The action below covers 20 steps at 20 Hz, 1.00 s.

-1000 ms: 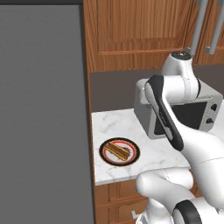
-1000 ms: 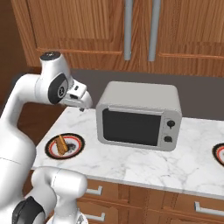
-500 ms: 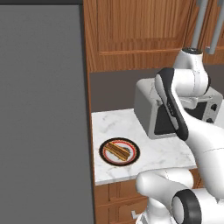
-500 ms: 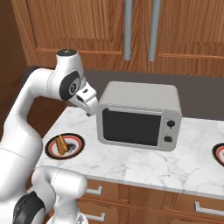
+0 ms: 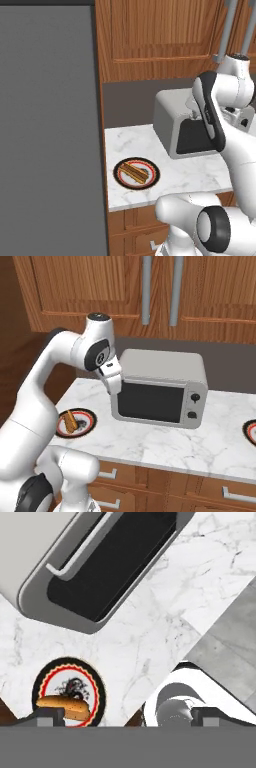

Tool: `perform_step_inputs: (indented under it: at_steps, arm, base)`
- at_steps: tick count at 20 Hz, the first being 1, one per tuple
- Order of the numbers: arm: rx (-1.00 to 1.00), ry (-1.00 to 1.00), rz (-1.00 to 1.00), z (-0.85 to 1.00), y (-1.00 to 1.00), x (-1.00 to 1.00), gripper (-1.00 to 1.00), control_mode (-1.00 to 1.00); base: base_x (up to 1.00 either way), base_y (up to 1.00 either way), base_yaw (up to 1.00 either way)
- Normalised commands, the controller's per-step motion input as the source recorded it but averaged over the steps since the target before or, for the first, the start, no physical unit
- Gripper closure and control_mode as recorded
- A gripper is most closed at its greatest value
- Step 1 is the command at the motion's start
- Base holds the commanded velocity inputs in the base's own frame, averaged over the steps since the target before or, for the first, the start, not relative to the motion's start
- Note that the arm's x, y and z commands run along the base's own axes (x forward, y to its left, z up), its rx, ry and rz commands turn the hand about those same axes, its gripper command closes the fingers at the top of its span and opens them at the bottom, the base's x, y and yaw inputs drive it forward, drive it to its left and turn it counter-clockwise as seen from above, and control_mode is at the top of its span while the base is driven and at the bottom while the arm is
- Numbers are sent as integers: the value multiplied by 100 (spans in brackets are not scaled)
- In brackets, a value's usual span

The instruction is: Open the toaster oven door. Place the hotdog bun on the bottom rack in the toaster oven and place the chicken drumstick on the top rack.

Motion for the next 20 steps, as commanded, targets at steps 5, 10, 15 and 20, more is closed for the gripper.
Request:
perform_step_inputs:
  at_steps: [5,10,15,20]
  arm:
    - [14,-7,-12,-12,-44,-4,-100,-100]
    - [15,-5,-3,-6,-45,1,-100,-100]
    - [18,1,-2,-3,-40,10,-100,-100]
    - [25,0,-6,-6,-24,23,-100,-100]
  base:
    - [0,0,0]
    - [0,0,0]
    - [0,0,0]
    - [0,0,0]
